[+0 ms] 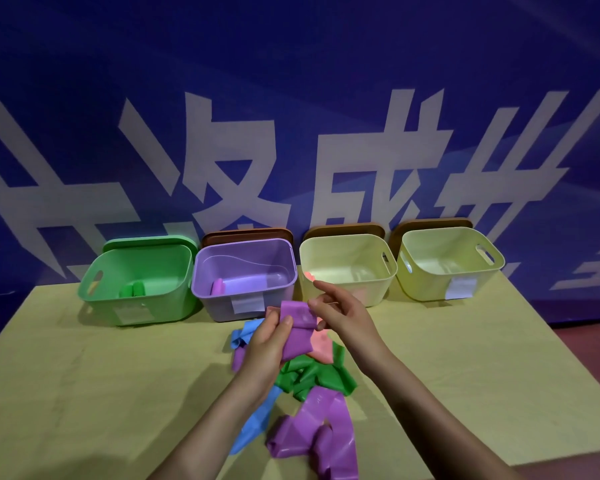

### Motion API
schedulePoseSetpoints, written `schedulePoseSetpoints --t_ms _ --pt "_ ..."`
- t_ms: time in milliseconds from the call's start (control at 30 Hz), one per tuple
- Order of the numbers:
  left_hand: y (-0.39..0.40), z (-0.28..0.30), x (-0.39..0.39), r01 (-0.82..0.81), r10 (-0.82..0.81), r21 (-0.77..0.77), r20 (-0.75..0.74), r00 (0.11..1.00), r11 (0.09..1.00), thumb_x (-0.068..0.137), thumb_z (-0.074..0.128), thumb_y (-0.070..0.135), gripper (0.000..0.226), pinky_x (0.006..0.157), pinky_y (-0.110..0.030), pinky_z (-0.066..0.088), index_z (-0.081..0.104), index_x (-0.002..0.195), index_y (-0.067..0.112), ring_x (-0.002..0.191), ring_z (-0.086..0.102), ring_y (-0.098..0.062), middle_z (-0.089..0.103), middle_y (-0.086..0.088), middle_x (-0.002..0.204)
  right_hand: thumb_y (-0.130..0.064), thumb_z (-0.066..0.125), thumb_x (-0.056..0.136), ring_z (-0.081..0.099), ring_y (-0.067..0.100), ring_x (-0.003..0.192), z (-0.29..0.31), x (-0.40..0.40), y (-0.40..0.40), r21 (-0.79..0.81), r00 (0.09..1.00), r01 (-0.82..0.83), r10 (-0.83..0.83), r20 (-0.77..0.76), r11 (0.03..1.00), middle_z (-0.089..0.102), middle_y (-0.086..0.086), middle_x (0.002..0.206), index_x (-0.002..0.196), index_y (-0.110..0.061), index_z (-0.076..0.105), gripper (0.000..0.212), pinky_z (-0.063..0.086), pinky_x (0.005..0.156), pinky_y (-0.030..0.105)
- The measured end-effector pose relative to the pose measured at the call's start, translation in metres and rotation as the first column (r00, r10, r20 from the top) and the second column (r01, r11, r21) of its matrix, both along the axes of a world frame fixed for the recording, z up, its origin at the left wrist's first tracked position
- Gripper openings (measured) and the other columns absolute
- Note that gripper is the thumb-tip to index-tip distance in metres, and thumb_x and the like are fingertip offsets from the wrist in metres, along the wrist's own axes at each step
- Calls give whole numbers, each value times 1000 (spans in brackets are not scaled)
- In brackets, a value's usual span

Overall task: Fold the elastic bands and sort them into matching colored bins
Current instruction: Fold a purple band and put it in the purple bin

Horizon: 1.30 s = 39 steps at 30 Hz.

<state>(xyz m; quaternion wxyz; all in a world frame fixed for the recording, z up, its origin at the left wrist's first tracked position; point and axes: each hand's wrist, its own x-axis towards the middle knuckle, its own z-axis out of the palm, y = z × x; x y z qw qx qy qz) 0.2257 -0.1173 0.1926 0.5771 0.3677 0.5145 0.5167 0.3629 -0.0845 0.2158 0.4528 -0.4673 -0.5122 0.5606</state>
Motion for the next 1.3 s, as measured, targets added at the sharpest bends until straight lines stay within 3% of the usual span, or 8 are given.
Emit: schedulePoseSetpoints --t_ms 267,400,567,800,967,1067,1200,1300 --pt "2 2 1 -17 26 58 -164 986 998 98 50 12 18 80 -44 50 64 100 23 82 62 -19 68 -8 92 -1 64 87 56 6 51 -9 4 -6 43 997 -34 31 72 999 63 -5 60 91 3 66 6 45 55 17" --pt "5 4 2 26 -25 2 -161 987 1000 96 53 14 18 72 -30 50 64 109 16 78 64 -12 68 -9 91 2 67 84 61 6 62 -13 6 -9 87 999 4 -8 51 996 64 1 71 86 -7 64 9 48 62 20" --pt "5 6 6 -27 28 -127 2 1000 991 95 54 14 15 47 -18 44 64 90 4 48 57 -9 63 -4 62 1 70 81 61 9 74 -18 8 -5 253 989 46 -80 127 966 66 -2 80 84 -13 67 15 48 70 21" --pt "8 16 1 76 -38 -128 283 958 989 95 37 -1 27 56 -23 55 63 101 -3 62 69 -24 70 -19 76 -3 68 80 57 5 84 -21 23 6 605 893 -157 -150 425 780 59 -2 95 102 -14 74 25 46 74 16" --pt "12 15 -1 100 -12 -185 425 905 978 99 35 15 34 57 -27 57 62 102 -5 66 70 -29 70 -23 85 -10 60 85 58 12 96 -15 32 16 636 832 -324 -110 544 701 58 -1 103 108 -14 73 26 47 82 21" --pt "16 12 -1 77 -18 -153 355 935 985 97 47 14 23 58 -23 56 61 106 -1 66 69 -22 71 -17 84 -7 48 82 58 16 103 -13 36 18 620 819 -391 -51 572 680 59 2 110 111 -17 72 39 48 85 25" --pt "24 7 0 49 -31 -67 239 971 997 96 47 5 16 61 -20 55 62 104 4 68 69 -16 72 -9 80 -3 46 85 59 12 103 -19 30 18 482 934 -201 19 357 853 61 0 110 119 -17 67 42 51 84 25" --pt "33 5 0 16 -18 17 141 990 1000 97 47 5 17 63 -20 54 64 102 8 69 68 -13 73 -5 79 -11 60 92 62 6 79 -20 15 22 237 985 -23 -18 170 971 64 4 97 126 -15 59 34 52 70 22"
